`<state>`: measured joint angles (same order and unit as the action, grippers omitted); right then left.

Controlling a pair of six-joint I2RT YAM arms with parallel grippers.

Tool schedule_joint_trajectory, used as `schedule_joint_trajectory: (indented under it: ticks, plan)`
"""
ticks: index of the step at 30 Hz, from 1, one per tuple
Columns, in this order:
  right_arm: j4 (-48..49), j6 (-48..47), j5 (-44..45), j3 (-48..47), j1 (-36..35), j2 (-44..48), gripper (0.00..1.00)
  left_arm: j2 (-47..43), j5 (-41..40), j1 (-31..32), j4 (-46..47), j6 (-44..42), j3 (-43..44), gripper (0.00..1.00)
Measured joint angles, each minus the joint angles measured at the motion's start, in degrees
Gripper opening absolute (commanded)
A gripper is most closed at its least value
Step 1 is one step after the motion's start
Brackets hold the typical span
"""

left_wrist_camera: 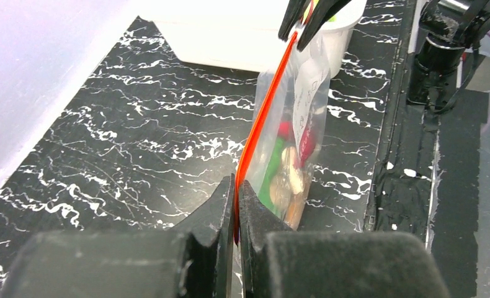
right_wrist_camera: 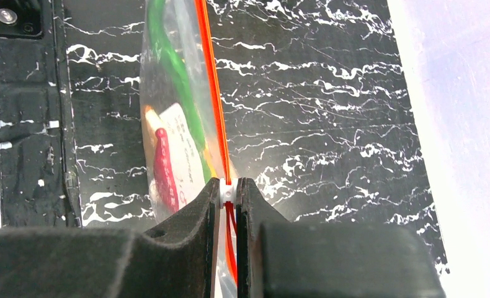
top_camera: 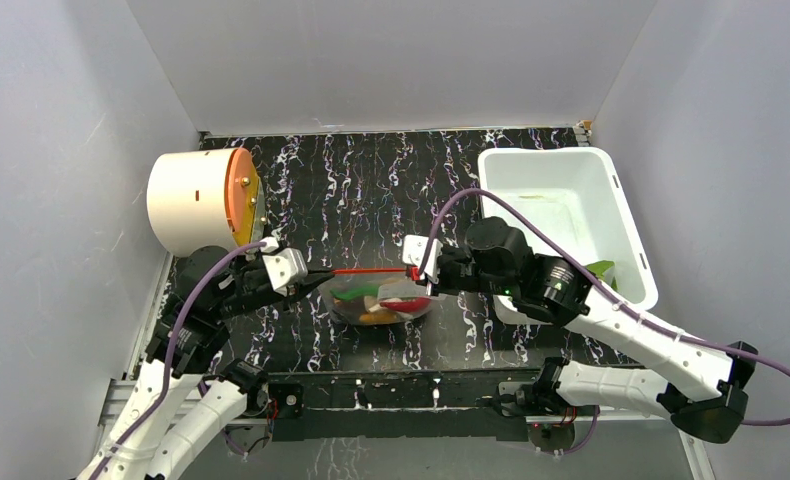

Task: Place the food in the zip-top bag and seal the zipper
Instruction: Zip the zipper food storage bag at the center of the board.

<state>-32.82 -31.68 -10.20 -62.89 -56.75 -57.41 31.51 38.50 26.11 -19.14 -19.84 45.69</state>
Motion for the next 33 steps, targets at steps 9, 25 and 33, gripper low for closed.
schedule_joint_trajectory:
  ticks: [9,25,33]
  plan:
    - [-4.55,0.04,3.72,0.0,0.26,3.43,0.0,-1.05,-4.42,0.0,-2.38,-1.4,1.07,0.0]
    - [-14.19,1.66,9.97,-1.99,0.26,9.6,0.0,-2.4,-9.38,0.37,-4.94,-2.93,1.14,0.0]
    - [-15.21,2.64,10.08,-2.99,0.22,10.73,0.0,-2.36,-8.72,0.72,-4.85,-2.97,1.14,0.0]
